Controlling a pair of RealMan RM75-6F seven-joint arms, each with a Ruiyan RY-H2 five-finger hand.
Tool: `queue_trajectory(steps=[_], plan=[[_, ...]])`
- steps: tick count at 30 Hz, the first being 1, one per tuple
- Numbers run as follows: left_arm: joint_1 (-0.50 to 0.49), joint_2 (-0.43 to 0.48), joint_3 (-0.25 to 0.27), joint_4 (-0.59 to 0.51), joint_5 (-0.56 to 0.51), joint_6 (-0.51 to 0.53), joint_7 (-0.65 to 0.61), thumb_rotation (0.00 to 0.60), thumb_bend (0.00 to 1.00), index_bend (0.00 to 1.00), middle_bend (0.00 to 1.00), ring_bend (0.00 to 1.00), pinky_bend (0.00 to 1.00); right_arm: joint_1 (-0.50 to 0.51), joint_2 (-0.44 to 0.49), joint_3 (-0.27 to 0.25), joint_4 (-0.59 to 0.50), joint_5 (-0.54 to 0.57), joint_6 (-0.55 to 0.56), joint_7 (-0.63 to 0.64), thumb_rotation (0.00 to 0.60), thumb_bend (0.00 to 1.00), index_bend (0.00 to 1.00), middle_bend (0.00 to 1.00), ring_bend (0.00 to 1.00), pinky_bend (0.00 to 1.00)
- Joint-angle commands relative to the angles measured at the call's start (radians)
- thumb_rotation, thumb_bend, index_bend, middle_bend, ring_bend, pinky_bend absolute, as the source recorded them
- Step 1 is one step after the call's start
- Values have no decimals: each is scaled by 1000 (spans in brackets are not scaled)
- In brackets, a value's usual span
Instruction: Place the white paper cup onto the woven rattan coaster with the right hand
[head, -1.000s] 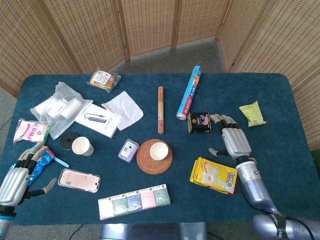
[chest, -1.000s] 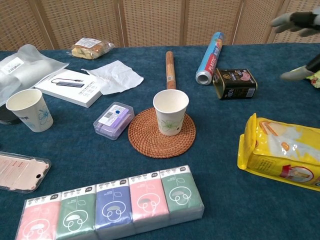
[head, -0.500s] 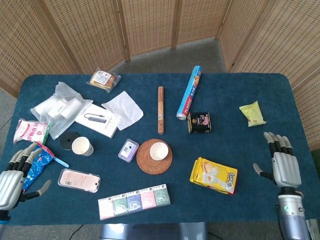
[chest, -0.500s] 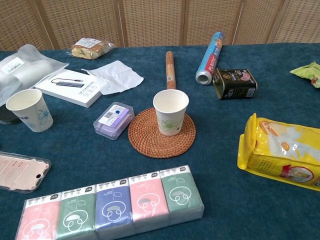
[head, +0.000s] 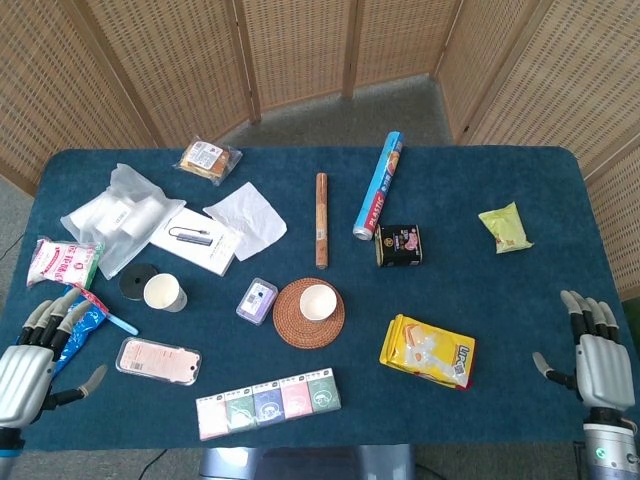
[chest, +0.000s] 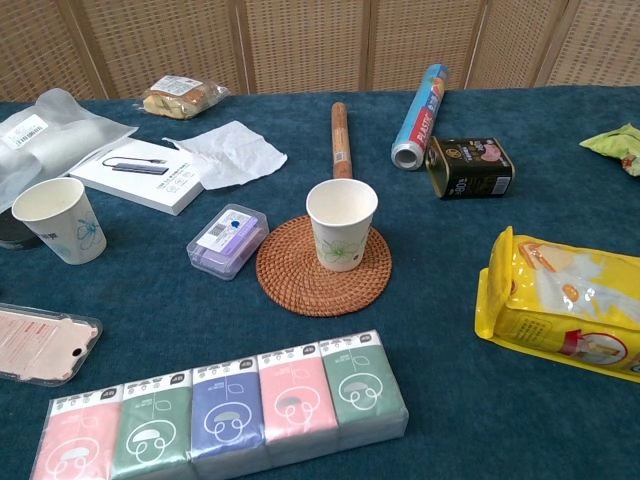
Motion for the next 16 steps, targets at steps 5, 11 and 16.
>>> queue_trajectory(steps=[5, 11, 16], plan=[[3, 10, 1, -34, 10, 2, 25, 477, 346, 70, 0, 0, 0, -30, 1, 13, 18, -26, -14, 29, 600, 272, 0, 27, 0, 0], [9, 16, 6, -62, 17, 1, 52, 481, 345, 60, 0, 0, 0, -50, -3, 26, 40, -48, -31, 54, 600, 269, 0, 27, 0, 0], [15, 20, 10, -73, 21, 3, 59, 479, 345, 59, 0, 0, 0, -62, -5, 33, 56, -66, -41, 51, 600, 271, 0, 27, 0, 0]])
